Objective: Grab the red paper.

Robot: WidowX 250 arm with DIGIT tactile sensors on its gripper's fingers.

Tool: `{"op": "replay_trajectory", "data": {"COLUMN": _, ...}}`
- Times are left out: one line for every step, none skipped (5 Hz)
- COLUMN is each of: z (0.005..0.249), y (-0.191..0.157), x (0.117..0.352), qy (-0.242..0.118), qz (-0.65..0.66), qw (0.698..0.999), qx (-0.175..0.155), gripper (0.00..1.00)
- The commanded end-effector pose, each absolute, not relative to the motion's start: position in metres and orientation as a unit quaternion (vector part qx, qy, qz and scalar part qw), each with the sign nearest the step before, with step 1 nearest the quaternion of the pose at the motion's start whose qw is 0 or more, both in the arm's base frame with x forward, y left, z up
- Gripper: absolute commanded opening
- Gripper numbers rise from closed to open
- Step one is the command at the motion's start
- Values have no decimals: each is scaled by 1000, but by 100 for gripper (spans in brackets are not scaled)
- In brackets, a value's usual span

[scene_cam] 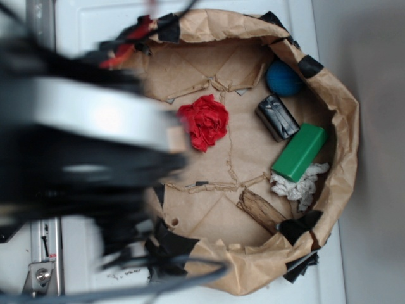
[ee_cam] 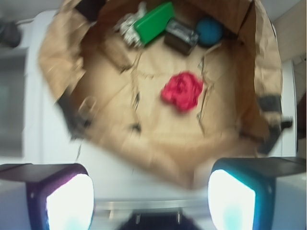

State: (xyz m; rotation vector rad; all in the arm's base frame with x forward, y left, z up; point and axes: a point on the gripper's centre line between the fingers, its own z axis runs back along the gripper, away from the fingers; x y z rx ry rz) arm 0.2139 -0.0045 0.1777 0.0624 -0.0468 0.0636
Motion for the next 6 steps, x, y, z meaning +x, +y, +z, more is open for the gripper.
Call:
{"op": "replay_trajectory", "data": {"z": 176, "y": 13, "x": 243, "qy": -80, "qz": 77, "qw": 993, "qx": 50, "gripper": 100}}
{"op": "replay_trajectory", "data": {"z": 176, "y": 13, "x": 243, "qy": -80, "qz": 77, "qw": 993, "qx": 50, "gripper": 100}}
{"op": "replay_trajectory", "data": {"z": 176, "y": 13, "x": 243, "qy": -80, "qz": 77, "qw": 993, "qx": 50, "gripper": 100}}
{"op": "replay_trajectory", "data": {"z": 126, "y": 30, "x": 264, "qy": -71, "qz": 39, "qw": 995, "qx": 62, "gripper": 100}}
{"op": "replay_trajectory", "data": {"z": 77, "y": 44, "x": 267, "qy": -29, "qz": -5, "qw": 997, "qx": 77, "gripper": 100}}
{"op": "replay_trajectory", "data": {"z": 50, "y": 61, "x": 265, "qy": -18, "qz": -6, "qw": 996, "qx": 87, "gripper": 100}}
